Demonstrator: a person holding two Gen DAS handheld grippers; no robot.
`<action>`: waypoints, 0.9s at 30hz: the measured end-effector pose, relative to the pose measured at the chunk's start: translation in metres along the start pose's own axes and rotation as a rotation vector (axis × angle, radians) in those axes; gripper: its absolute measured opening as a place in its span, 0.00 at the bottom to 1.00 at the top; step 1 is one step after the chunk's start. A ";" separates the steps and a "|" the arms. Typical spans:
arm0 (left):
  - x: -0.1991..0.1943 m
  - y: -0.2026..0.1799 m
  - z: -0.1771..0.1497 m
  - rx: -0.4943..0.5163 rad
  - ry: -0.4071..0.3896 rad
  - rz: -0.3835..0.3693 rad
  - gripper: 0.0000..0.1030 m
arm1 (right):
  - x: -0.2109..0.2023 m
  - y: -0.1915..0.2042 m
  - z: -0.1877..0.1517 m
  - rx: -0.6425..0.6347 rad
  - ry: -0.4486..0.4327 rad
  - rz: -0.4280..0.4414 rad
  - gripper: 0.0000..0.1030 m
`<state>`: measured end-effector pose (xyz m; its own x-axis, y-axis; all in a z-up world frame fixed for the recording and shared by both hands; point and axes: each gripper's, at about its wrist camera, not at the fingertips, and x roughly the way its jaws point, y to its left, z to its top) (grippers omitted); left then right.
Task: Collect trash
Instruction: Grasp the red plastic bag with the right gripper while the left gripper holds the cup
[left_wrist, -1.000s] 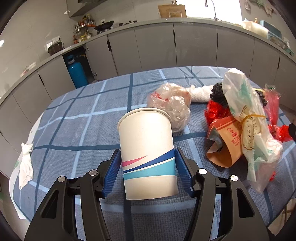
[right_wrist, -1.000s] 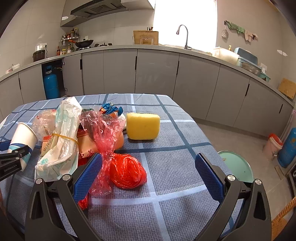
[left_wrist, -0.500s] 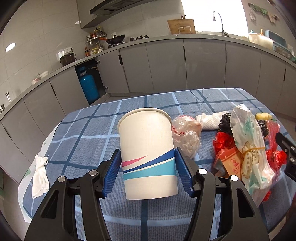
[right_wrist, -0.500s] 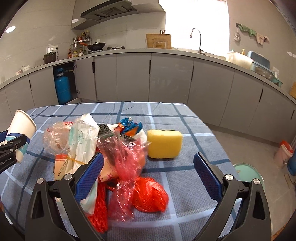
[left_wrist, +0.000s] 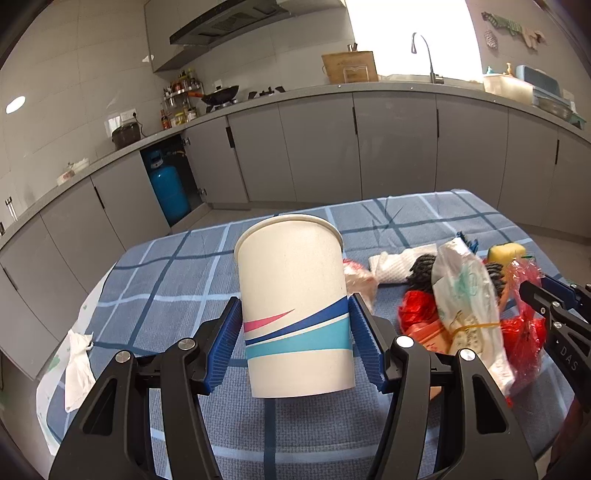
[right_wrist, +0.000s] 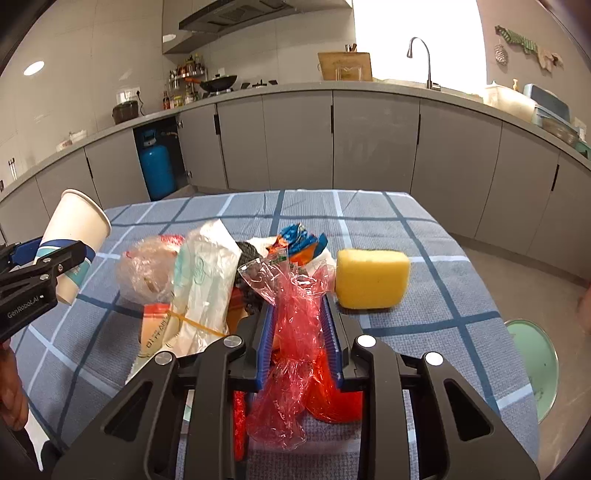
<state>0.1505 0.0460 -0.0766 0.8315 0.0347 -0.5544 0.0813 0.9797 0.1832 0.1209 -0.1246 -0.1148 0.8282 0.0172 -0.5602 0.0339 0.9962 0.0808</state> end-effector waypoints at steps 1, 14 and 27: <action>-0.003 -0.001 0.002 0.002 -0.007 -0.003 0.57 | -0.003 -0.001 0.002 0.004 -0.009 0.004 0.23; -0.028 -0.049 0.036 0.051 -0.094 -0.074 0.57 | -0.058 -0.030 0.025 0.080 -0.149 -0.008 0.22; -0.033 -0.142 0.053 0.153 -0.126 -0.209 0.57 | -0.078 -0.105 0.030 0.178 -0.201 -0.117 0.22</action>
<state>0.1409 -0.1046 -0.0412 0.8489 -0.1994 -0.4896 0.3323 0.9216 0.2008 0.0689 -0.2334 -0.0548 0.9064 -0.1316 -0.4013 0.2185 0.9593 0.1789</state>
